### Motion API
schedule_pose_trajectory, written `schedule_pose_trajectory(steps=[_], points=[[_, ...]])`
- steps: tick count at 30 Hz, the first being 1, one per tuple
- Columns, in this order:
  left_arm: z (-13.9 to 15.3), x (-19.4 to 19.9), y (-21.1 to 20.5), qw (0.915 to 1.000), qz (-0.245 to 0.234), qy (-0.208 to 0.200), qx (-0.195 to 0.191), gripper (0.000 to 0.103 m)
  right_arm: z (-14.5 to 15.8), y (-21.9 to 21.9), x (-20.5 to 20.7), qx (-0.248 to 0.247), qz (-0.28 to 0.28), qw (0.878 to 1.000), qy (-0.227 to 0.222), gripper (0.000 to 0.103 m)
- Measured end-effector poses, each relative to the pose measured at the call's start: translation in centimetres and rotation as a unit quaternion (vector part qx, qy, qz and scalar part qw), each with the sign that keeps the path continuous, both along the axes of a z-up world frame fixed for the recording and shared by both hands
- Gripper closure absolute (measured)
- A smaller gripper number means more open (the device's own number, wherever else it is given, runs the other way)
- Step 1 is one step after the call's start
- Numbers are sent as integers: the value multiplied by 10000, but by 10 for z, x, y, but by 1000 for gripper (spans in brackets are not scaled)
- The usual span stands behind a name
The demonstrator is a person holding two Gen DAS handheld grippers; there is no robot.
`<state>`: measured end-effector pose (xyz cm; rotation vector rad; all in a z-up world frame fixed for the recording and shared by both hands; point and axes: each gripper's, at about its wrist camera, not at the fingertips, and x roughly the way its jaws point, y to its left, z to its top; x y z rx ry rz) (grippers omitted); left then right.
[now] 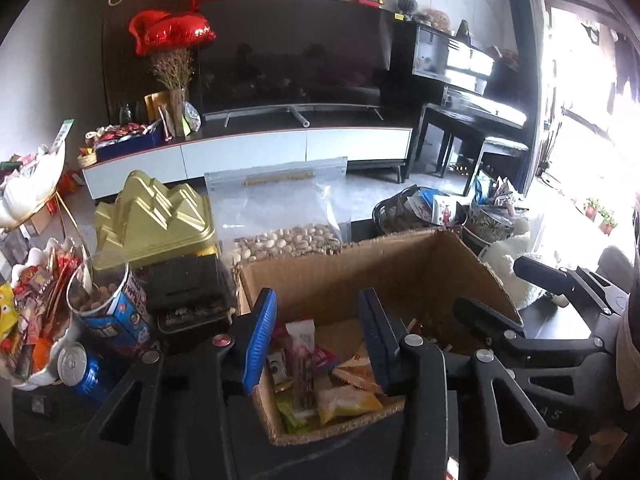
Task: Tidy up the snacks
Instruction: 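Open both grippers to drop the snacks into the box, then withdraw left gripper from the box toward the clear red-striped packet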
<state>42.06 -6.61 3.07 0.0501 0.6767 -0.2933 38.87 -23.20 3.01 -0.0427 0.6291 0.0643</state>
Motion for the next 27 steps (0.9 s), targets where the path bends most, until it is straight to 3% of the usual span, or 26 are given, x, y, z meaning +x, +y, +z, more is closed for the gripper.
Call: schedule_pose_trajectory(steps=[9, 17, 25, 27], points=[[5, -38, -1, 9999, -78, -99, 23, 61, 10, -4, -38, 73, -120, 9997, -190, 21], [19, -90, -11, 9987, -338, -362, 93, 54, 24, -16, -96, 322, -246, 9982, -448, 21], [25, -135, -21, 9972, -553, -488, 111, 47, 31, -25, -154, 170, -534, 9959, -707, 21], [25, -143, -26, 9967, -638, -479, 148, 46, 30, -26, -163, 152, -589, 9957, -705, 12]])
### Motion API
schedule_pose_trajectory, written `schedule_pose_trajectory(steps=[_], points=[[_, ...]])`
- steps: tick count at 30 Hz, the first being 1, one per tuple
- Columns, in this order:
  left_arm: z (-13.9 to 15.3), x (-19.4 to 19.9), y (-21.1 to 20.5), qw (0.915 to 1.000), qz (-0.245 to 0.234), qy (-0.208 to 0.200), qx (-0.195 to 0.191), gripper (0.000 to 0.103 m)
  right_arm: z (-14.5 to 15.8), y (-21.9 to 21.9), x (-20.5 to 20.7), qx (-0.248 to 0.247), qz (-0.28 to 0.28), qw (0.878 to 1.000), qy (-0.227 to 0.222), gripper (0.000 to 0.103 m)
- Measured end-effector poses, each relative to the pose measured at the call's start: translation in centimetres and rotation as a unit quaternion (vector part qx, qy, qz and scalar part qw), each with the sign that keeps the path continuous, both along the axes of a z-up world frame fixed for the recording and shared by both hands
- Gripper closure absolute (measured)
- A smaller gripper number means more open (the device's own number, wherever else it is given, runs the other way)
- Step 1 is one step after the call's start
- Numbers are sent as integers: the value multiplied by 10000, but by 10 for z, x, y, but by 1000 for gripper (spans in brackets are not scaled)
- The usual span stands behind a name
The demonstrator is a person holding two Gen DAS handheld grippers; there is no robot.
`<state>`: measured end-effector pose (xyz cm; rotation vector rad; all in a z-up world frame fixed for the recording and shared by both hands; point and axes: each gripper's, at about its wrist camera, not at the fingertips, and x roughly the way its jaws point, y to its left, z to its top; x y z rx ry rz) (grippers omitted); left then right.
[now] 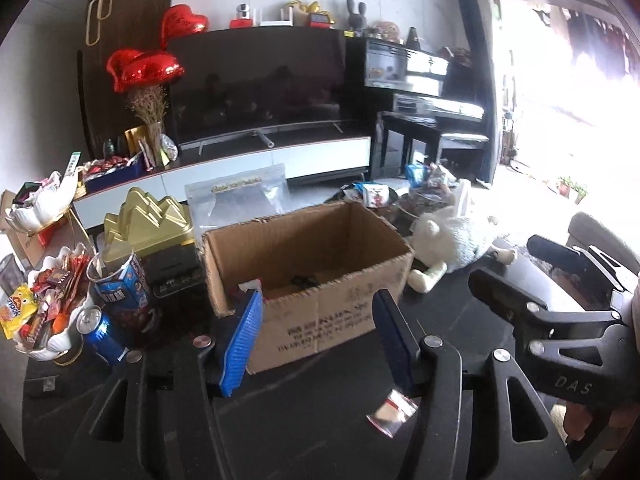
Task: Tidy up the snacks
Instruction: 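Withdraw left gripper from the box toward the clear red-striped packet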
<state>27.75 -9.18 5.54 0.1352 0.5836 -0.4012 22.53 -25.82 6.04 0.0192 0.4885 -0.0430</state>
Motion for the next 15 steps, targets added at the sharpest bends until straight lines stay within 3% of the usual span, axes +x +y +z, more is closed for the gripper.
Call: schedule_pose_trajectory(steps=[7, 15], points=[[-13, -23, -16, 9991, -279, -63, 328, 34, -14, -10, -32, -105, -258, 9995, 136, 10], [-40, -38, -32, 9956, -630, 40, 692, 31, -50, -24, -51, 38, -486, 9969, 621, 10]])
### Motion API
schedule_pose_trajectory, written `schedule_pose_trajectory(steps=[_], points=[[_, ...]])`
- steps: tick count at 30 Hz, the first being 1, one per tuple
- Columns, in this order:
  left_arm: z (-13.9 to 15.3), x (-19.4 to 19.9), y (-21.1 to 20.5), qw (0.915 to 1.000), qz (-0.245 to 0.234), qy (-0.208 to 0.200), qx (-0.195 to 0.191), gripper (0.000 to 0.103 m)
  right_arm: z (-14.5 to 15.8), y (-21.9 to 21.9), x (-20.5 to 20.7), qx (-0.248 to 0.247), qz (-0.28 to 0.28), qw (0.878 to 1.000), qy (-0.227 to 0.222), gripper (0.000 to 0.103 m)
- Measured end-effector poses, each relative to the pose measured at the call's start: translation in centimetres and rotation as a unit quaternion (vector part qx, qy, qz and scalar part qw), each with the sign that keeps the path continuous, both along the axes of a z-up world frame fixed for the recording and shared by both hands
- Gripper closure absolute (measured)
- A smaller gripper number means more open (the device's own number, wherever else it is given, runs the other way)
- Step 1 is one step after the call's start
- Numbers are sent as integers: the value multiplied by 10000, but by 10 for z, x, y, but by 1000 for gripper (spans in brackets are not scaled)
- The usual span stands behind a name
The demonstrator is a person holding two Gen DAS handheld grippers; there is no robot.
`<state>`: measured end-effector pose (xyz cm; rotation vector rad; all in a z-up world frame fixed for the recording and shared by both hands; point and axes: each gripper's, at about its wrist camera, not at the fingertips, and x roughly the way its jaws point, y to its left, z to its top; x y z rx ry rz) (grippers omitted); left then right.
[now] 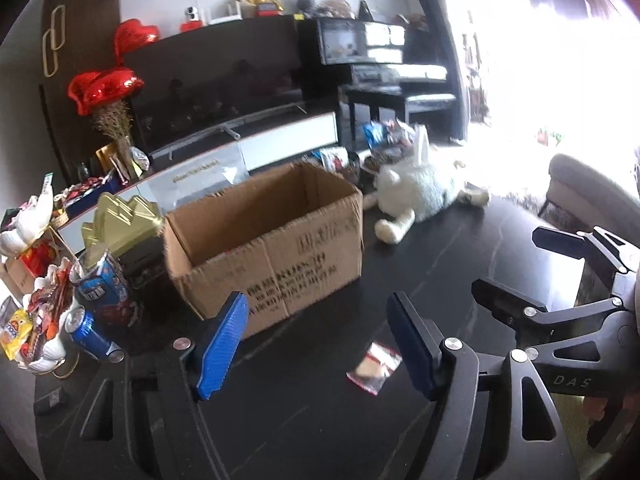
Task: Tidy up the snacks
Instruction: 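Withdraw left gripper from the box toward the clear red-striped packet, then close left gripper on the clear red-striped packet and lift it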
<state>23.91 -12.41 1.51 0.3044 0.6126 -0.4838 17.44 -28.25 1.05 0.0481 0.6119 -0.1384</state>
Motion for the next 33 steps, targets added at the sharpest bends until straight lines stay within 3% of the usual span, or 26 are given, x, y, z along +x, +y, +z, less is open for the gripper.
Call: schedule_pose_trajectory(steps=[18, 26, 33], points=[[-77, -1, -27, 9927, -732, 738, 604, 30, -87, -24, -6, 641, -569, 9909, 1039, 10], [-109, 7, -43, 9821, -1222, 1008, 1022, 31, -114, -28, -5, 842, -766, 9857, 1239, 10], [-132, 23, -52, 9718, -1583, 1311, 1152, 31, -132, -27, 3, 828, -885, 9823, 1431, 10]])
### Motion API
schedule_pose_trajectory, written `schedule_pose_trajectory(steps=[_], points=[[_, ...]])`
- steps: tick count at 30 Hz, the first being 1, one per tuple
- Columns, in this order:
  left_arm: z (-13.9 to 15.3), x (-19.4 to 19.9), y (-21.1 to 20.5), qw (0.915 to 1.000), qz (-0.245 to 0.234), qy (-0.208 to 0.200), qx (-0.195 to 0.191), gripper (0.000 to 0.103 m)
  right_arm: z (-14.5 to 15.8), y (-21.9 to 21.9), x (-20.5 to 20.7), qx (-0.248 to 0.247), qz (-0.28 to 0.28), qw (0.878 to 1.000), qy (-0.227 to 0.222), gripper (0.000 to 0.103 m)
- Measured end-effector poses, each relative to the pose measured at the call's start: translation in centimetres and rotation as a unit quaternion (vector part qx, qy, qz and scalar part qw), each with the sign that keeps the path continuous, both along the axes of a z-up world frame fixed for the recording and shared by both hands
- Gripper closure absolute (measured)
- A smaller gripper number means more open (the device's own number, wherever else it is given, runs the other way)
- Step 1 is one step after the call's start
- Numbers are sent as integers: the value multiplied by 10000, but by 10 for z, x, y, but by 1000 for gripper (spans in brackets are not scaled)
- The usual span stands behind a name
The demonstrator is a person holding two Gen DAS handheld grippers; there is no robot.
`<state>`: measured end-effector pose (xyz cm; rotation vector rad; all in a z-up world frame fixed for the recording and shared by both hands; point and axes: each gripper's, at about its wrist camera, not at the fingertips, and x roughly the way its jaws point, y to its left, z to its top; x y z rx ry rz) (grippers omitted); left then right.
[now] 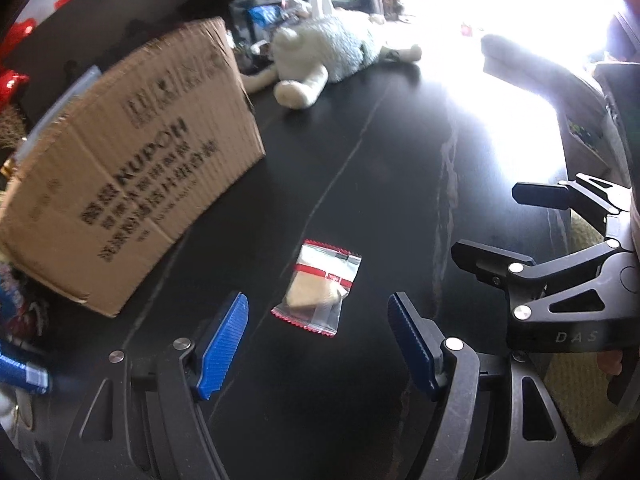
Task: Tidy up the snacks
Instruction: 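Close left gripper on the clear red-striped packet and lift it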
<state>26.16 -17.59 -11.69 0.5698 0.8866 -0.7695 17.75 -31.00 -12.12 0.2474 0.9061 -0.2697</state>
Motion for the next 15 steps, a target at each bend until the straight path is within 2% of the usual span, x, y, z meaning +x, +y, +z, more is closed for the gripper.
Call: schedule_pose_trajectory(steps=[11, 15], points=[[-22, 23, 0, 9995, -70, 305, -5, 41, -12, 6, 14, -189, -51, 9997, 157, 10], [-27, 26, -2, 9988, -64, 480, -86, 52, -15, 5, 16, -132, -72, 9997, 190, 10]])
